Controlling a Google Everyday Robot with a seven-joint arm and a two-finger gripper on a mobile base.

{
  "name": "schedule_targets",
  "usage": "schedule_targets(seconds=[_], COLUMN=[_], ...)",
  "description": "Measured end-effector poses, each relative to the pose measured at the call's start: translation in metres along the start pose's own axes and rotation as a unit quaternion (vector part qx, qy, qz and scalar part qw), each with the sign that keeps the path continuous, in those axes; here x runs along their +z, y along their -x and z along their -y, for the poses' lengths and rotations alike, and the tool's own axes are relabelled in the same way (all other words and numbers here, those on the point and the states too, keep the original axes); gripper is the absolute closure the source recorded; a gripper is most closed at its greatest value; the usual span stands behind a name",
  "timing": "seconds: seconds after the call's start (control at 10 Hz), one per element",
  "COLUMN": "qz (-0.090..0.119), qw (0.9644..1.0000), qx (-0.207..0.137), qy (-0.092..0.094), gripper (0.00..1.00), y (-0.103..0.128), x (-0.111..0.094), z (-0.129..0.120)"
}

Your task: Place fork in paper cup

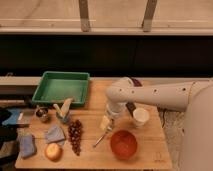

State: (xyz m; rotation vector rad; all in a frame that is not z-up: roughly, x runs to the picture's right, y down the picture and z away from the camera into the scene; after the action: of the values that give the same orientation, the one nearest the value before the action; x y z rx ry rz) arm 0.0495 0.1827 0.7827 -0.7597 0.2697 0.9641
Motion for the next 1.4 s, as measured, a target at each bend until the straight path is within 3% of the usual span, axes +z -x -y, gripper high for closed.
schedule_targets(seconds=[0.3, 1.4], qz=[-0.002, -0.051], qw=[1.0, 0.9984], qx=[-0.002, -0.01], qy=[0.001, 0.02], gripper=[0.2, 0.2], y=[0.001, 0.014], x=[0.001, 0.043], z=[-0.001, -0.001])
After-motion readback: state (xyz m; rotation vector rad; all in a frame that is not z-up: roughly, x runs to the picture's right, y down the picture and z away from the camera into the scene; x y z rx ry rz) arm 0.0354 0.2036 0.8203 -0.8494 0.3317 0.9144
